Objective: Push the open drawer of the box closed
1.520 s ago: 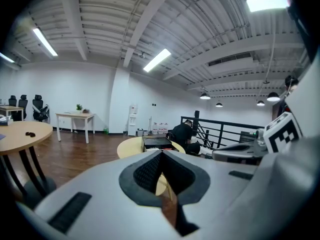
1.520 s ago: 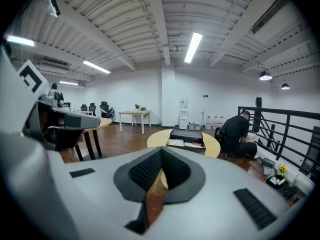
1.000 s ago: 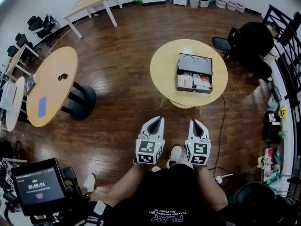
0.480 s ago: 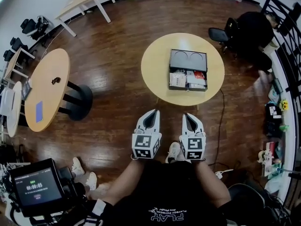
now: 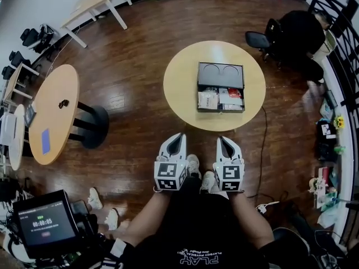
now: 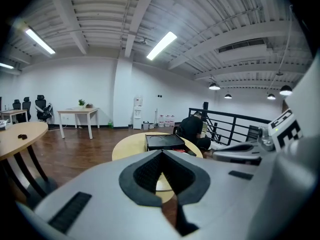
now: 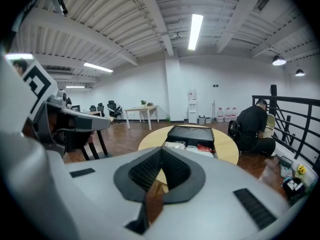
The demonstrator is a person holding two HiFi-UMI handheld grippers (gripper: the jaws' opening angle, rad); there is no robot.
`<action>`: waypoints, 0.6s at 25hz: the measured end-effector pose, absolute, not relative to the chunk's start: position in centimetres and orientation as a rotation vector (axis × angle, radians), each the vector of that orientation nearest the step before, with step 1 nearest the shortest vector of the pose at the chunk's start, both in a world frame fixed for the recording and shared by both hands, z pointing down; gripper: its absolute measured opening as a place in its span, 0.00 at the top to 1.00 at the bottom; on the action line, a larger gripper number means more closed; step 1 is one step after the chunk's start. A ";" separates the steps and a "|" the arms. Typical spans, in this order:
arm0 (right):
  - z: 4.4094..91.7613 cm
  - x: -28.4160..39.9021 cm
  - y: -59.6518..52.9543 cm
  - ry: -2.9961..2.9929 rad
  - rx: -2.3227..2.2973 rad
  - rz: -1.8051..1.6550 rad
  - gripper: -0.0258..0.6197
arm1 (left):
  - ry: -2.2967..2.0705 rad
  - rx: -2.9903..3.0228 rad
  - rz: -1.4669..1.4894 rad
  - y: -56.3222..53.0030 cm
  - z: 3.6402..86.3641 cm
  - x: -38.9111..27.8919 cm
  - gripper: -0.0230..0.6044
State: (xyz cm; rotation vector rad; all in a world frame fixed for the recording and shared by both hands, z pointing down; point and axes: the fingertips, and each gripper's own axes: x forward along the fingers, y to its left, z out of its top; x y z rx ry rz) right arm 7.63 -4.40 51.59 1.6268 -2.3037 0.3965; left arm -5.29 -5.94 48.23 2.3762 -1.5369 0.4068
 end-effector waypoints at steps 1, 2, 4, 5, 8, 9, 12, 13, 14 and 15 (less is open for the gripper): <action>51.7 7.7 -4.9 -2.298 1.630 0.400 0.95 | -1.531 2.373 0.406 -6.5 48.4 -5.2 0.97; 51.9 7.8 -5.3 -2.290 1.632 0.407 0.95 | -1.524 2.372 0.405 -7.0 48.5 -5.1 0.97; 52.5 8.3 -6.3 -2.272 1.632 0.425 0.95 | -1.510 2.374 0.403 -8.2 48.9 -4.8 0.97; 52.8 8.6 -6.9 -2.262 1.630 0.430 0.95 | -1.505 2.377 0.402 -8.8 49.0 -4.6 0.97; 53.6 9.4 -8.9 -2.225 1.633 0.434 0.95 | -1.482 2.396 0.406 -11.1 49.4 -4.2 0.97; 53.6 9.5 -10.0 -2.215 1.639 0.437 0.95 | -1.469 2.401 0.412 -12.2 49.4 -4.1 0.97; 53.3 9.3 -13.4 -2.190 1.651 0.460 0.95 | -1.422 2.406 0.434 -15.6 49.4 -4.0 0.97; 53.4 9.3 -13.8 -2.186 1.651 0.467 0.95 | -1.412 2.410 0.437 -16.0 49.4 -3.8 0.97; 53.6 9.4 -13.9 -2.187 1.653 0.471 0.95 | -1.406 2.417 0.439 -16.1 49.5 -3.6 0.97; 53.8 9.4 -13.8 -2.189 1.657 0.474 0.95 | -1.401 2.427 0.441 -16.1 49.6 -3.3 0.97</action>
